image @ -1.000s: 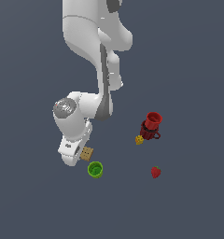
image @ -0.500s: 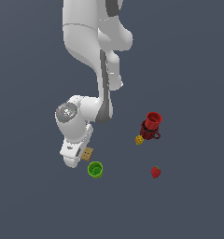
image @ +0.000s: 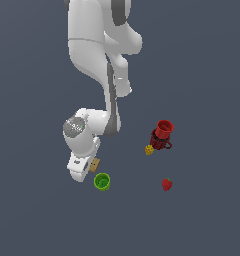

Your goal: Pick up a designated object from a clutter of objects.

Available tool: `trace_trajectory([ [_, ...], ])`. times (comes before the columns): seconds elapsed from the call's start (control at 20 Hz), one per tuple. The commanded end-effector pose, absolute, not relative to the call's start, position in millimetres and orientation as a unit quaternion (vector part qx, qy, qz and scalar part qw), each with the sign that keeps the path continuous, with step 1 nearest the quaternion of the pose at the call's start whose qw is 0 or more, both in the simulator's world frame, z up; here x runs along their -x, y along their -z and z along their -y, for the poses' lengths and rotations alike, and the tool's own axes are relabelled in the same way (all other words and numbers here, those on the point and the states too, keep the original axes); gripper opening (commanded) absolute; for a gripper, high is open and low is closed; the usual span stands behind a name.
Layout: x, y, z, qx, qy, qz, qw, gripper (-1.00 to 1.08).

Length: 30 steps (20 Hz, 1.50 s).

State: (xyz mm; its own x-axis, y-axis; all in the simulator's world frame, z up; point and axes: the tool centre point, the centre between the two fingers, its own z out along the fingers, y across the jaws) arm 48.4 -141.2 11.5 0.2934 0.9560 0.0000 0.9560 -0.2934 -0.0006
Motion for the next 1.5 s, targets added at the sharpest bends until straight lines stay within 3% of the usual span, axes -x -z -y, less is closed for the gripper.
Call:
trace_trajectory([
  [0.0, -49, -11, 141, 0.804, 0.0, 0.594, 0.0, -1.0],
  [0.8, -51, -26, 137, 0.804, 0.0, 0.594, 0.0, -1.0],
  [1.45, -66, -134, 104, 0.804, 0.0, 0.594, 0.0, -1.0],
])
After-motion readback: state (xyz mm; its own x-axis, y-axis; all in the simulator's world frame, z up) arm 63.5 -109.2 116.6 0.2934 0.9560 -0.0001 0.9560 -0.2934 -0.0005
